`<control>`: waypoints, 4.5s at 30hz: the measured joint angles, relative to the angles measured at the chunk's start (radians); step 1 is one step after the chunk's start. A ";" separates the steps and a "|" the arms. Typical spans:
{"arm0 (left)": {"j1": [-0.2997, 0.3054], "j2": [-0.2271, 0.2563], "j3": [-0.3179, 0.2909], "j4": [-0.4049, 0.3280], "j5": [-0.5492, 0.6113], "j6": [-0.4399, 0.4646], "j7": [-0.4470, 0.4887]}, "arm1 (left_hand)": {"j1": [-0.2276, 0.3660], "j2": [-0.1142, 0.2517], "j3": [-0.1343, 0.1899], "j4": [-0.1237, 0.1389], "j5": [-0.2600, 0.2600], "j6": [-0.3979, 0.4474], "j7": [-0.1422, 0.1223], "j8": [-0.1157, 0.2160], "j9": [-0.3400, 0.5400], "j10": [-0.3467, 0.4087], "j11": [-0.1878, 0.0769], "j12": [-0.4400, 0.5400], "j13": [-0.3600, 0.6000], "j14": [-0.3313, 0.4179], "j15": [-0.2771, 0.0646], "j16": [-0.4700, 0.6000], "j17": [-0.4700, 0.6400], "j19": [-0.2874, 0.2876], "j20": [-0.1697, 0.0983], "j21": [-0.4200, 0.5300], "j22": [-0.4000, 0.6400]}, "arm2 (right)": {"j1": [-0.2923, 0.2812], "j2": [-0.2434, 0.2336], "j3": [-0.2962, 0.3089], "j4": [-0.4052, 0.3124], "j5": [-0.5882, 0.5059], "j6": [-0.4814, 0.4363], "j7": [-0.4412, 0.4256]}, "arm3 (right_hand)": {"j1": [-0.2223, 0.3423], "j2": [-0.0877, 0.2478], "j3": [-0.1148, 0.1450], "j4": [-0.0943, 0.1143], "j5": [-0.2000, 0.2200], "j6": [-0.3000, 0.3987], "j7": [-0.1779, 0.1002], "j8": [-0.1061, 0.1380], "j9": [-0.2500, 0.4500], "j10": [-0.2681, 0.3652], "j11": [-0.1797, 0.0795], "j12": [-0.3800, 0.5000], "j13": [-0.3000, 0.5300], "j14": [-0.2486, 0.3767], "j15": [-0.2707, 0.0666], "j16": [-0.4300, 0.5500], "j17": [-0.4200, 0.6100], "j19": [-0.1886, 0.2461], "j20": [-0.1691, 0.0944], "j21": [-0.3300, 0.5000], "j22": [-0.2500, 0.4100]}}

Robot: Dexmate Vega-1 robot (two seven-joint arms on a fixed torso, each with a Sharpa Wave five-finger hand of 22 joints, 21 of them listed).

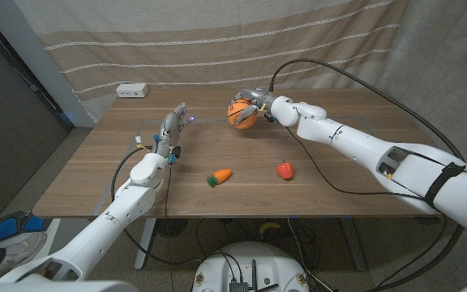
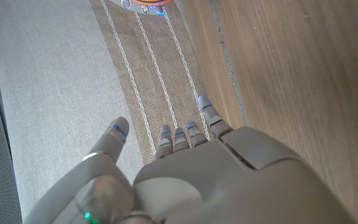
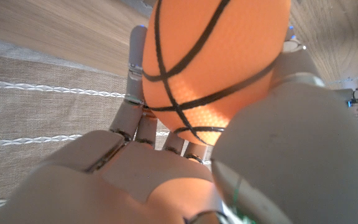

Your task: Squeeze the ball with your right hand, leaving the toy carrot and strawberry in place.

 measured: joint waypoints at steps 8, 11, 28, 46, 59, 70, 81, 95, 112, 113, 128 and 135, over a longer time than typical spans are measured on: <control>0.006 0.004 -0.002 -0.009 0.001 -0.001 0.001 | 0.000 0.000 0.001 -0.001 0.000 0.000 0.000 0.000 0.000 0.000 0.000 0.000 0.000 0.000 0.000 0.000 0.000 0.000 0.000 -0.004 0.000 | -0.038 -0.036 0.051 -0.090 0.019 -0.053 -0.002 | 0.000 0.000 0.000 0.000 0.007 0.000 0.000 -0.002 0.000 0.000 0.000 -0.001 0.005 0.000 0.000 -0.008 -0.002 0.000 0.000 0.004 -0.008; 0.006 0.004 -0.002 -0.009 0.001 -0.001 0.001 | 0.000 0.000 0.004 -0.004 0.000 0.000 0.000 0.000 0.000 0.000 0.000 0.000 0.000 0.000 0.000 0.000 0.000 0.000 0.000 -0.004 0.000 | -0.049 -0.047 0.068 -0.115 0.019 -0.053 -0.002 | 0.000 0.000 0.000 0.000 0.008 0.000 0.000 -0.003 0.000 0.000 0.000 -0.004 0.009 0.000 0.000 -0.008 -0.002 0.000 0.000 0.008 -0.009; 0.007 0.009 -0.004 -0.013 0.002 -0.006 -0.011 | -0.004 -0.004 0.004 -0.004 0.000 0.000 0.000 0.000 0.000 0.000 0.000 0.000 0.000 0.000 0.000 0.000 0.000 0.000 0.000 -0.008 0.000 | -0.106 -0.105 0.160 -0.242 0.122 -0.139 0.030 | 0.000 0.000 -0.006 0.002 0.011 0.000 0.000 -0.012 0.005 0.007 0.007 -0.013 0.017 0.000 0.000 -0.008 -0.002 0.000 0.000 0.019 -0.023; -0.001 0.013 -0.003 -0.011 0.001 -0.008 -0.024 | -0.004 -0.004 0.004 -0.004 0.000 0.002 -0.002 0.000 0.000 0.000 0.000 0.000 0.000 0.000 0.000 0.000 0.000 0.005 0.005 -0.015 0.000 | -0.182 -0.165 0.258 -0.328 0.249 -0.150 0.016 | 0.000 0.000 -0.007 0.001 0.018 0.000 0.000 -0.020 0.005 0.009 0.009 -0.020 0.029 0.000 0.000 -0.008 -0.002 -0.006 0.006 0.022 -0.037; -0.007 0.013 -0.001 -0.006 -0.002 -0.006 -0.036 | -0.004 -0.004 0.000 -0.008 0.000 0.002 -0.002 0.000 0.000 0.000 0.000 0.000 0.000 0.000 0.000 0.000 0.000 0.005 0.005 -0.015 0.000 | -0.258 -0.190 0.336 -0.344 0.313 -0.113 -0.042 | 0.000 0.000 -0.011 0.003 0.018 0.000 0.000 -0.023 0.004 0.009 0.009 -0.023 0.037 0.000 0.000 -0.015 -0.002 -0.005 0.005 0.030 -0.046; -0.015 0.014 0.001 0.002 -0.004 -0.004 -0.046 | -0.004 -0.004 0.000 -0.008 0.000 0.002 -0.002 0.000 0.000 0.000 0.000 0.000 0.000 0.000 0.000 0.000 0.000 0.005 0.005 -0.019 0.000 | -0.327 -0.195 0.405 -0.325 0.399 -0.023 -0.127 | 0.000 0.000 -0.014 0.002 0.022 0.039 0.008 -0.030 0.004 0.057 0.011 -0.027 0.045 0.000 0.000 -0.015 -0.002 -0.005 0.005 0.038 -0.056; -0.022 0.016 0.004 0.007 -0.004 -0.002 -0.052 | -0.004 -0.004 0.000 -0.008 0.000 0.002 -0.002 0.000 0.000 0.000 0.000 0.000 0.000 0.000 0.000 0.000 0.000 0.007 0.003 -0.019 0.000 | -0.385 -0.190 0.463 -0.295 0.505 0.089 -0.208 | 0.000 0.000 -0.014 0.002 0.022 0.043 0.011 -0.031 0.010 0.057 0.011 -0.032 0.046 0.000 0.000 -0.021 -0.007 -0.011 0.011 0.039 -0.060; -0.027 0.017 0.006 0.009 -0.005 0.002 -0.057 | -0.004 -0.004 0.000 -0.008 0.000 0.002 -0.002 0.000 0.000 0.000 0.000 0.000 0.000 0.000 0.000 0.000 0.000 0.007 0.003 -0.027 0.000 | -0.438 -0.181 0.519 -0.259 0.578 0.152 -0.242 | 0.000 -0.001 -0.015 0.001 0.025 0.106 0.041 -0.039 0.010 0.128 0.039 -0.035 0.053 0.148 -0.059 -0.028 -0.008 -0.018 0.018 0.050 -0.065; -0.037 0.018 0.011 0.011 -0.004 0.010 -0.062 | -0.004 -0.004 0.000 -0.008 0.000 0.002 -0.002 0.000 0.000 0.000 0.000 0.000 0.000 0.000 0.000 0.000 0.000 0.007 0.003 -0.027 0.000 | -0.489 -0.160 0.579 -0.197 0.730 0.256 -0.237 | 0.000 -0.001 -0.015 0.001 0.024 0.105 0.041 -0.054 0.014 0.128 0.039 -0.043 0.053 0.148 -0.059 -0.028 -0.008 -0.018 0.018 0.056 -0.074; -0.037 0.018 0.012 0.011 -0.004 0.011 -0.062 | -0.004 -0.004 0.000 -0.008 0.000 0.002 -0.002 0.000 0.000 0.000 0.000 0.000 0.000 0.000 0.000 0.000 0.000 0.007 0.003 -0.027 0.000 | -0.492 -0.159 0.583 -0.194 0.736 0.261 -0.238 | 0.000 -0.001 -0.015 0.001 0.024 0.105 0.041 -0.054 0.014 0.128 0.039 -0.043 0.053 0.148 -0.059 -0.028 -0.008 -0.018 0.018 0.056 -0.074; -0.042 0.018 0.016 0.009 -0.001 0.016 -0.065 | -0.007 -0.001 0.000 -0.008 0.000 0.002 -0.002 0.000 0.000 0.000 0.000 0.000 0.000 0.000 0.000 0.000 0.000 0.007 0.003 -0.035 0.000 | -0.532 -0.137 0.630 -0.149 0.814 0.325 -0.235 | 0.000 -0.001 -0.010 -0.003 0.016 0.099 0.047 -0.069 0.014 0.128 0.039 -0.058 0.053 0.148 -0.059 -0.036 -0.005 -0.036 0.011 0.065 -0.073; -0.036 0.019 0.016 -0.001 0.000 0.016 -0.062 | -0.007 -0.001 0.004 -0.012 0.000 0.002 -0.002 0.000 0.000 0.000 0.000 0.000 0.000 0.000 0.000 0.000 0.000 0.012 -0.002 -0.035 0.000 | -0.541 -0.121 0.647 -0.119 0.885 0.379 -0.198 | 0.000 -0.001 -0.010 -0.003 0.009 0.094 0.052 -0.070 0.016 0.128 0.039 -0.065 0.054 0.148 -0.059 -0.036 -0.003 -0.036 0.011 0.065 -0.073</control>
